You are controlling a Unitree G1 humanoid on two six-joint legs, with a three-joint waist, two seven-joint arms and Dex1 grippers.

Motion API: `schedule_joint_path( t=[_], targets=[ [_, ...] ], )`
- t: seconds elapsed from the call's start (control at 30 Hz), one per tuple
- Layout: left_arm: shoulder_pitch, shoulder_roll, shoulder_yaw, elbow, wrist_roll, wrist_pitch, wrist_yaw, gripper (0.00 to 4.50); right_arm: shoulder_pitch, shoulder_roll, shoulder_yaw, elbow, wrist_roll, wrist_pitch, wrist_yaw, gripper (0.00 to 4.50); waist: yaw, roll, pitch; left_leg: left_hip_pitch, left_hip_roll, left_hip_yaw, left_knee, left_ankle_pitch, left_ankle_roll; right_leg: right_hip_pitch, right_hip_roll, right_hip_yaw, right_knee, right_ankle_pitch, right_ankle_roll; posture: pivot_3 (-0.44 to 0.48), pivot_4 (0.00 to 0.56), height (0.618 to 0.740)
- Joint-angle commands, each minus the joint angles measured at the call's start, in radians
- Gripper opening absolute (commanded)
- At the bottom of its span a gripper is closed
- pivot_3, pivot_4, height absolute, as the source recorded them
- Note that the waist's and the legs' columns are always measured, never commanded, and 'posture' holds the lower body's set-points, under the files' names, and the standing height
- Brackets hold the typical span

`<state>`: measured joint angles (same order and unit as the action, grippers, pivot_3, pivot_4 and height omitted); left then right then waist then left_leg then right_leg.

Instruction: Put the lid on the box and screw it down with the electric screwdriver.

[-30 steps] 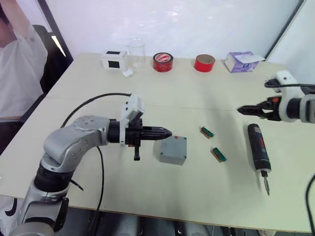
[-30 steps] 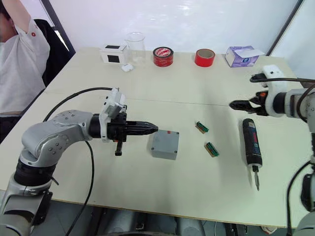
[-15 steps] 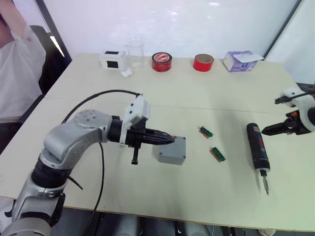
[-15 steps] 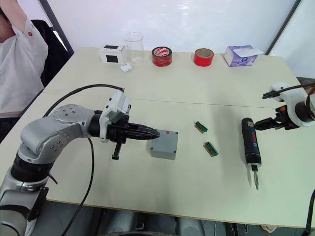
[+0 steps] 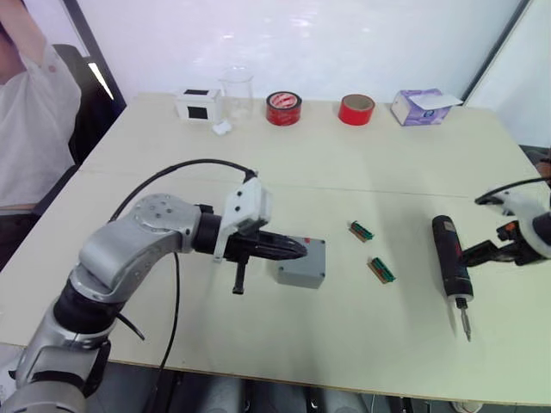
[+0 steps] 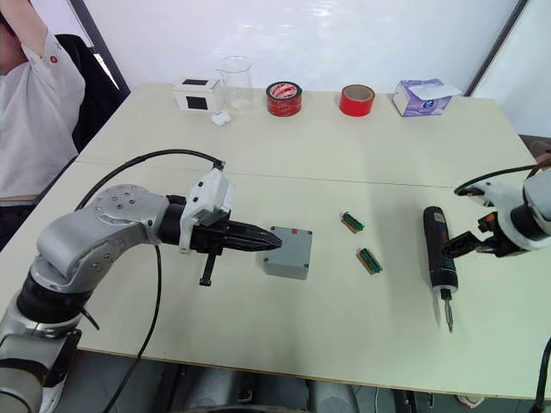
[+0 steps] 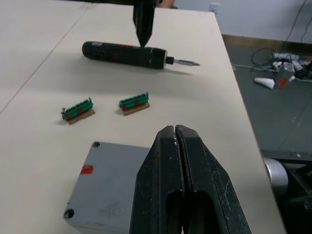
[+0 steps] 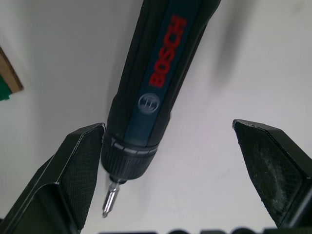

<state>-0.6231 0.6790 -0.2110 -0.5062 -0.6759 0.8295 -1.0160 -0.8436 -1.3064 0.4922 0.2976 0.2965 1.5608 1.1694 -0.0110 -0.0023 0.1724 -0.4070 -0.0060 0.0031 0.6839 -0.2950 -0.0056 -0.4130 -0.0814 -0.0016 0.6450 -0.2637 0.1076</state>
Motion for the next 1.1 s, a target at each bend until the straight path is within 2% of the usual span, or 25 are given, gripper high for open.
schedule_joint_path(
  t=[0.03,0.23,0.4,0.53,0.57,0.6,0.7,0.8,0.97,1.1],
  targets=[
    [0.01,0.007,0.044,-0.048,-0.055,0.039,0.02,0.0,0.019,0.002,-0.052,-0.024,0.028,0.05,-0.06,4.43,0.0,0.0,0.0,0.0,0.0,0.0,0.0,0.0,0.0,0.0,0.0,0.0,0.0,0.0,0.0,0.0,0.15,0.74],
    [0.018,0.013,0.048,-0.064,-0.077,0.065,0.037,0.0,0.072,0.033,-0.075,-0.073,0.128,0.054,-0.144,4.43,-0.002,0.0,0.0,0.0,0.0,0.0,0.0,0.0,0.0,0.0,0.001,0.0,0.001,0.0,0.0,0.0,0.15,0.74],
    [0.024,0.011,0.053,-0.072,-0.09,0.078,0.065,0.0,0.078,0.111,-0.088,-0.083,0.198,0.054,-0.253,4.43,-0.002,0.0,0.0,0.0,0.0,0.0,0.0,0.0,0.0,0.0,0.001,0.0,0.001,0.0,0.0,0.0,0.15,0.74],
    [0.035,0.009,0.068,-0.085,-0.112,0.098,0.092,0.0,0.082,0.164,-0.091,-0.055,0.223,0.054,-0.337,4.43,-0.005,-0.006,-0.002,0.001,0.001,0.0,0.0,0.0,0.0,0.001,0.001,0.0,0.001,0.0,0.0,0.0,0.15,0.74],
    [0.038,0.01,0.072,-0.09,-0.117,0.101,0.099,0.0,0.084,0.17,-0.086,-0.04,0.245,0.054,-0.353,3.9,-0.007,-0.009,-0.002,0.002,0.001,0.0,0.0,0.0,0.0,0.002,0.001,0.0,0.001,0.0,0.0,0.0,0.15,0.74],
    [0.041,0.011,0.074,-0.093,-0.121,0.104,0.104,0.0,0.086,0.171,-0.084,-0.032,0.265,0.054,-0.364,3.79,-0.007,-0.011,-0.002,0.003,0.001,0.0,0.0,0.0,0.0,0.003,0.002,0.0,0.0,0.0,0.0,0.0,0.15,0.74],
    [0.046,0.014,0.085,-0.1,-0.134,0.111,0.12,0.0,0.091,0.175,-0.072,0.02,0.343,0.054,-0.407,2.65,-0.005,-0.013,-0.003,0.004,0.001,0.0,0.0,0.0,0.0,0.004,0.002,0.0,0.0,0.0,0.0,0.0,0.15,0.74],
    [0.037,0.019,0.087,-0.086,-0.13,0.103,0.124,0.0,0.086,0.191,-0.069,0.037,0.381,0.054,-0.464,1.77,-0.006,-0.016,-0.003,0.004,0.002,-0.001,0.0,0.0,0.0,0.004,0.003,0.0,0.0,0.0,0.0,0.0,0.15,0.74],
    [0.028,0.034,0.082,-0.056,-0.112,0.09,0.111,0.0,0.023,0.218,-0.121,0.08,0.344,0.054,-0.548,1.77,-0.01,-0.021,-0.004,0.008,0.003,-0.001,0.0,0.0,0.0,0.007,0.004,0.0,0.0,0.0,-0.001,0.0,0.15,0.74],
    [0.035,0.074,0.071,0.021,-0.061,0.049,0.06,0.0,-0.056,0.169,-0.188,0.048,0.315,-0.013,-0.476,1.77,-0.013,-0.016,-0.001,0.011,0.003,0.003,0.0,0.0,0.0,0.009,0.003,0.002,0.0,0.001,-0.003,0.0,0.15,0.74]
  ],
)
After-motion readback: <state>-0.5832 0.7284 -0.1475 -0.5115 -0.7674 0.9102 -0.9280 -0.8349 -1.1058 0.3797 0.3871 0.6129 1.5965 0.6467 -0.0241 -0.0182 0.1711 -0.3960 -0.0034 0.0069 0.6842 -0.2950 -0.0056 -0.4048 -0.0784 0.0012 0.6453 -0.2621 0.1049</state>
